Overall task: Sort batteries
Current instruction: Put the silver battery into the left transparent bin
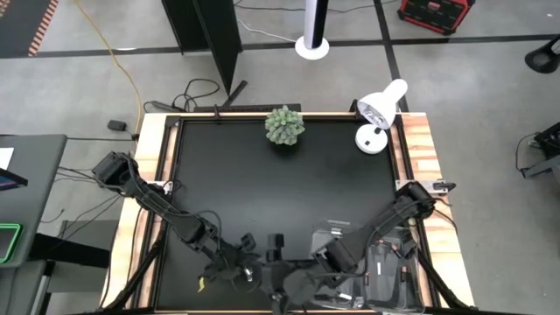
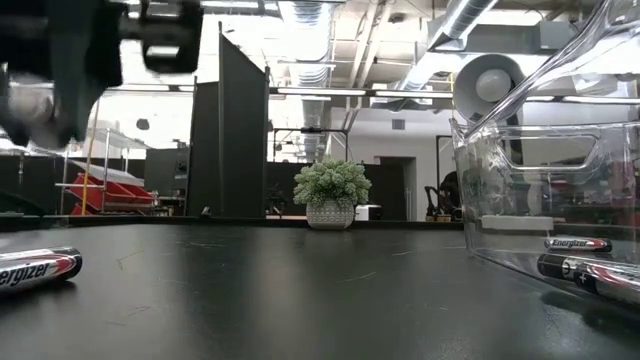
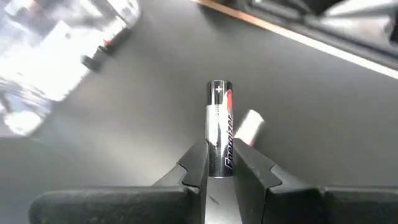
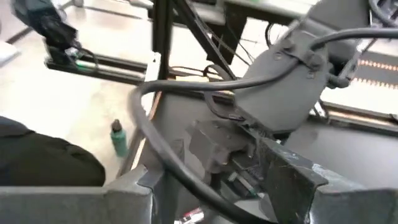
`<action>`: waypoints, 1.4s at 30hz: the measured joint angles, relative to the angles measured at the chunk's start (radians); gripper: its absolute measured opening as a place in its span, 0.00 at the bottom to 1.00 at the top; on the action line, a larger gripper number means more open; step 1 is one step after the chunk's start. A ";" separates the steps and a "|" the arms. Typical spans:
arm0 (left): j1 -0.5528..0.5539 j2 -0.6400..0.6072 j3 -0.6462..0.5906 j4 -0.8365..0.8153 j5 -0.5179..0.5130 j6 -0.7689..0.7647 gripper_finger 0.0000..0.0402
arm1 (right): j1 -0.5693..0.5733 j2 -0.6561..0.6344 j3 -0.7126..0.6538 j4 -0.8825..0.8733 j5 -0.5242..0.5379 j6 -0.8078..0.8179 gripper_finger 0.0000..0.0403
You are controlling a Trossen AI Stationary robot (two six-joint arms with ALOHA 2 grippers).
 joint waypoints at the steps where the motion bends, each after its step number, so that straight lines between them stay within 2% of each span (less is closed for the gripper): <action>1: 0.004 -0.001 0.000 0.024 -0.001 0.000 0.11 | 0.007 -0.003 0.000 0.001 0.012 -0.004 0.55; 10: 0.073 -0.002 0.001 0.290 0.011 -0.036 0.11 | 0.088 -0.022 0.000 0.036 0.166 -0.081 0.55; 17: 0.091 -0.003 0.001 0.340 0.058 -0.038 0.11 | 0.124 -0.025 0.000 0.021 0.273 -0.078 0.55; 24: 0.090 -0.003 0.001 0.336 0.079 -0.049 0.12 | 0.119 -0.026 0.000 -0.001 0.300 -0.036 0.61; 26: 0.090 -0.003 0.001 0.337 0.088 -0.057 0.12 | 0.118 -0.026 0.000 -0.002 0.382 -0.043 0.63; 31: 0.090 -0.003 0.002 0.339 0.131 -0.080 0.12 | 0.129 -0.026 0.000 0.044 0.688 -0.134 0.64; 33: 0.089 -0.004 0.002 0.341 0.133 -0.079 0.12 | 0.134 -0.026 0.000 0.072 0.750 -0.170 0.64; 37: 0.091 -0.004 0.002 0.350 0.133 -0.076 0.12 | 0.155 -0.026 0.000 0.117 0.746 -0.221 0.65; 42: 0.102 -0.004 0.002 0.354 0.132 -0.075 0.12 | 0.197 -0.025 -0.001 0.118 0.589 -0.239 0.65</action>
